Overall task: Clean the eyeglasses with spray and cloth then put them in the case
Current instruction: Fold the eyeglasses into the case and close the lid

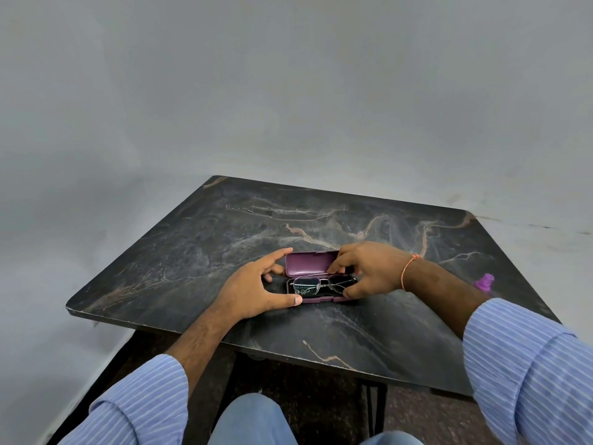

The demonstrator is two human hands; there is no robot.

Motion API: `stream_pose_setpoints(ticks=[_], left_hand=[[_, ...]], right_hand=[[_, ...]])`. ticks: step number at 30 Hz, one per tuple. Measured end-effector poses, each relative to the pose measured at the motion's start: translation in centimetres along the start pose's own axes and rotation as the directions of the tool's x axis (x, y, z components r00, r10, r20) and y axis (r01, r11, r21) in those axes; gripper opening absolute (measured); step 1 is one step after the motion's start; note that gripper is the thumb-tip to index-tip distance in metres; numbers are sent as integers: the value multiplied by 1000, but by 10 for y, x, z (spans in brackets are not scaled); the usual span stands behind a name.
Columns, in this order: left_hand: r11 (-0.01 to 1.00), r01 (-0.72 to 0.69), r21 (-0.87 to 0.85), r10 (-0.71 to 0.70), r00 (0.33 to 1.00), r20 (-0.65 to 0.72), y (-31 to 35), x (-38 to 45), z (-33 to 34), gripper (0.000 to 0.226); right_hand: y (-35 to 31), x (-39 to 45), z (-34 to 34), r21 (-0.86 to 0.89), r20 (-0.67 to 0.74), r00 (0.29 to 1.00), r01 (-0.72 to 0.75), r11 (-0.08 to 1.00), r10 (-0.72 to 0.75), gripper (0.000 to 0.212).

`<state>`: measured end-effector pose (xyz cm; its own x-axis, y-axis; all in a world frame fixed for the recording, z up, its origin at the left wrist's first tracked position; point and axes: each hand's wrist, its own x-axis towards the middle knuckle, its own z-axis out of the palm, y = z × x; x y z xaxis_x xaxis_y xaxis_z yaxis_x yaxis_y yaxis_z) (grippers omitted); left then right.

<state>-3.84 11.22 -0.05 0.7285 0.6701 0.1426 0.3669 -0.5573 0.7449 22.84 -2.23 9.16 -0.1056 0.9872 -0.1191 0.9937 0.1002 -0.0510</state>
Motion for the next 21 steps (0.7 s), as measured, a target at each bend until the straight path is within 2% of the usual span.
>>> stream_pose_setpoints(ticks=[4, 11, 13, 15, 18, 21], left_hand=[[1000, -11, 21, 11, 1000, 3, 2, -1, -1, 107], [1000, -16, 10, 16, 1000, 1, 0, -1, 0, 105], [1000, -21, 6, 21, 1000, 2, 0, -1, 0, 105], [1000, -30, -1, 30, 1000, 5, 0, 0, 0, 104], [999, -48, -18, 48, 999, 4, -1, 0, 1, 102], [997, -59, -39, 59, 998, 3, 0, 0, 0, 100]], right_hand=[[3, 2, 3, 49, 31, 999, -9, 999, 8, 55], [-2, -5, 5, 43, -8, 1000, -24, 999, 24, 56], [-5, -10, 4, 0, -57, 998, -28, 1000, 28, 57], [-5, -18, 2, 14, -175, 984, -27, 1000, 29, 51], [1, -29, 5, 132, -349, 933, -40, 990, 84, 51], [7, -39, 14, 288, -353, 920, -70, 955, 174, 66]])
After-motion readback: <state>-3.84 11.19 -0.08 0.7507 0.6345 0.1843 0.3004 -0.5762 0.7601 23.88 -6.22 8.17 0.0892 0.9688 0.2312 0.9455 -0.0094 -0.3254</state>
